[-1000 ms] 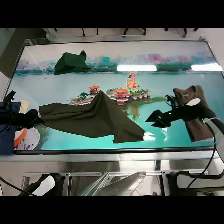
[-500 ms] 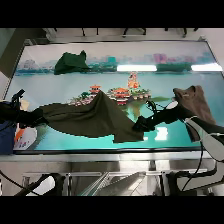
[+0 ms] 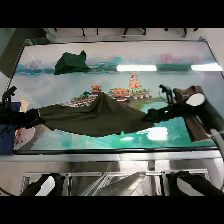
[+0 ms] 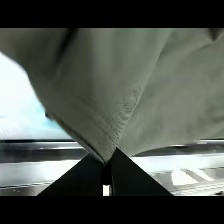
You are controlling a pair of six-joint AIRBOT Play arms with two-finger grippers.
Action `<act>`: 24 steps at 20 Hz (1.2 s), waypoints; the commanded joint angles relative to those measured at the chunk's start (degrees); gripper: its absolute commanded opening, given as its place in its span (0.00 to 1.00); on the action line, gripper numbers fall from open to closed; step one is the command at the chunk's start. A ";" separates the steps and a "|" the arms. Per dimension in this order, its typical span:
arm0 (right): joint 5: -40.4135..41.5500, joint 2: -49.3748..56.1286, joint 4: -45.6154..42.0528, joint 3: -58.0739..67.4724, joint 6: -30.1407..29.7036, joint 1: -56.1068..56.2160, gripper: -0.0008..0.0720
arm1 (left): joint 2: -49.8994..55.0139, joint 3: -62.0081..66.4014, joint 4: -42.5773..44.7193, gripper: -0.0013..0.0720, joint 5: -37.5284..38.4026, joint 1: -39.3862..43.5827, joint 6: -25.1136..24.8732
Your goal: Fold the shirts.
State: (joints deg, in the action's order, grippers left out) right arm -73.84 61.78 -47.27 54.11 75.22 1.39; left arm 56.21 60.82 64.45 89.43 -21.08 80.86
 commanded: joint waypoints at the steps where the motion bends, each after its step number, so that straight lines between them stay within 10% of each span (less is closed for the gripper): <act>1: -3.17 -14.29 -8.57 8.24 8.57 -0.22 0.04 | -6.45 3.37 -3.10 0.04 4.28 2.51 3.02; 13: -10.25 -12.09 -27.15 69.51 12.63 -0.24 0.04 | -4.02 54.95 -2.49 0.04 17.05 6.08 8.26; 24: -1.40 12.92 -24.59 53.07 10.97 -0.20 0.04 | 23.61 41.46 -2.38 0.04 6.93 9.81 1.53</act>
State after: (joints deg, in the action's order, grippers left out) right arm -77.73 66.59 -74.98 112.79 86.48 1.15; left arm 71.85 107.57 62.06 101.97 -12.91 86.08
